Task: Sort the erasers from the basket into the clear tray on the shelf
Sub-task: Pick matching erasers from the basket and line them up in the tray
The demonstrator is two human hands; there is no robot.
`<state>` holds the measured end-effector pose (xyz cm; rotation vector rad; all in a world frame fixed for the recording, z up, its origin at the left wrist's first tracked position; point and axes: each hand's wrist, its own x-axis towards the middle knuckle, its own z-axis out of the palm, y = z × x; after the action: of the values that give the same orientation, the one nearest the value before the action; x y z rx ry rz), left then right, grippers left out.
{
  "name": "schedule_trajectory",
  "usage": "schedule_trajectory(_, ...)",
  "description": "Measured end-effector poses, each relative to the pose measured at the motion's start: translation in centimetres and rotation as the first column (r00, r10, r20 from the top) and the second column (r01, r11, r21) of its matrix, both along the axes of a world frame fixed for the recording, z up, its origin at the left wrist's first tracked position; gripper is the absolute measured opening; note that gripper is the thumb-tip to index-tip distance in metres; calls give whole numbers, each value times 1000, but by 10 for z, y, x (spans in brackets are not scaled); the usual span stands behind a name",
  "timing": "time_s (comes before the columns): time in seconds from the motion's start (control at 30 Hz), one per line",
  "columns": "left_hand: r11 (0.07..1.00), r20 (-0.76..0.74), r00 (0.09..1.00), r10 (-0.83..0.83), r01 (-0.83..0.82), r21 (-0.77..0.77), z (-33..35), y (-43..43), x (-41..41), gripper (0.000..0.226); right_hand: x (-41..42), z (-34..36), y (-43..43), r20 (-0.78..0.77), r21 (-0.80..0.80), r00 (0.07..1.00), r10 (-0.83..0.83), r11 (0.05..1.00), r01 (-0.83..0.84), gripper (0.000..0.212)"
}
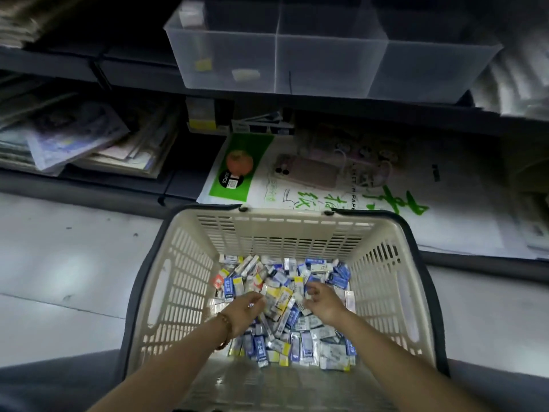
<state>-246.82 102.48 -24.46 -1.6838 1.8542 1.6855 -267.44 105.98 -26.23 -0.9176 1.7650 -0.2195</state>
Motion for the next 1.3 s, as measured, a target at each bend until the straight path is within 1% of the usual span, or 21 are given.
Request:
schedule_trajectory(0.1, 996, -2, 998, 63, -63, 62, -18, -9, -7, 44, 8, -14, -7, -47, -55, 998, -40, 998, 37, 47)
schedule_trajectory(0.17, 994, 17, 995, 96, -97, 54, -29, -15, -7, 36, 13, -20, -13, -23, -74, 990, -137, 988, 135, 44)
schedule_trajectory(0.2, 995, 28, 995, 96, -97, 35, -34, -17, -6, 33, 14, -23, -15, -17, -84, 983, -184, 980, 182, 41)
schedule_trajectory(0.27, 998, 70, 996, 48, -45, -43, -42, -21, -5, 28, 13, -25, -18, -32, -124, 974, -225, 968, 219, 34)
schedule_trajectory(0.37, 992, 108, 994, 3, 11, -126, -48, -25, -5, 22, 11, -28, -18, -59, -165, 978, -199, 968, 187, 25)
schedule_trajectory(0.43, 979, 173, 979, -108, 135, -154, -48, -29, -5, 25, 12, -32, -19, -60, -164, 978, -201, 968, 189, 23)
schedule_trajectory(0.5, 927, 306, 910, -282, 340, -159, -48, -32, -6, 29, 10, -30, -21, 9, -133, 954, -301, 945, 299, 25)
schedule_trajectory(0.53, 905, 354, 876, -328, 399, -148, -47, -31, -6, 29, 8, -29, -23, 50, -116, 934, -355, 926, 358, 27)
schedule_trajectory(0.57, 895, 374, 857, -354, 426, -129, -47, -30, -5, 29, 5, -27, -23, 89, -100, 917, -389, 913, 396, 28)
schedule_trajectory(0.6, 903, 358, 863, -356, 416, -106, -49, -28, -4, 29, 2, -25, -24, 124, -86, 907, -403, 906, 415, 28)
schedule_trajectory(0.67, 951, 287, 917, -278, 305, -53, -51, -23, -3, 26, -2, -18, -25, 196, -70, 884, -424, 893, 444, 25)
schedule_trajectory(0.73, 973, 231, 949, -215, 227, -27, -46, -20, 0, 25, -4, -8, -27, 294, -49, 831, -472, 861, 506, 19)
schedule_trajectory(0.77, 985, 203, 965, -165, 172, -20, -42, -20, 3, 19, -3, -2, -28, 345, -33, 797, -495, 843, 538, 19)
schedule_trajectory(0.8, 997, 131, 989, -72, 72, -1, -38, -20, 6, 15, -2, 3, -29, 385, -19, 772, -505, 832, 554, 20)
schedule_trajectory(0.83, 998, 43, 998, 48, -49, 40, -34, -21, 10, 22, 0, 9, -30, 405, -17, 768, -496, 836, 549, 22)
schedule_trajectory(0.87, 977, -49, 981, 189, -183, 110, -29, -22, 13, 28, 1, 14, -31, 406, -31, 782, -473, 848, 528, 25)
schedule_trajectory(0.93, 906, -162, 902, 401, -364, 216, -11, -25, 22, 26, 5, 25, -33, 396, -70, 820, -413, 877, 475, 28)
schedule_trajectory(1.07, 770, -304, 707, 638, -578, 272, 16, -30, 31, 6, 19, 45, -36, 445, -92, 839, -313, 916, 391, 32)
schedule_trajectory(1.17, 691, -364, 590, 720, -659, 299, 29, -28, 35, 10, 28, 65, -36, 499, -132, 817, -290, 906, 402, 23)
schedule_trajectory(1.23, 620, -388, 489, 781, -681, 391, 38, -25, 37, 8, 35, 76, -34, 562, -151, 784, -264, 899, 412, 18)
schedule_trajectory(1.3, 578, -379, 438, 815, -653, 490, 46, -21, 36, 9, 43, 85, -32, 598, -164, 770, -223, 906, 390, 12)
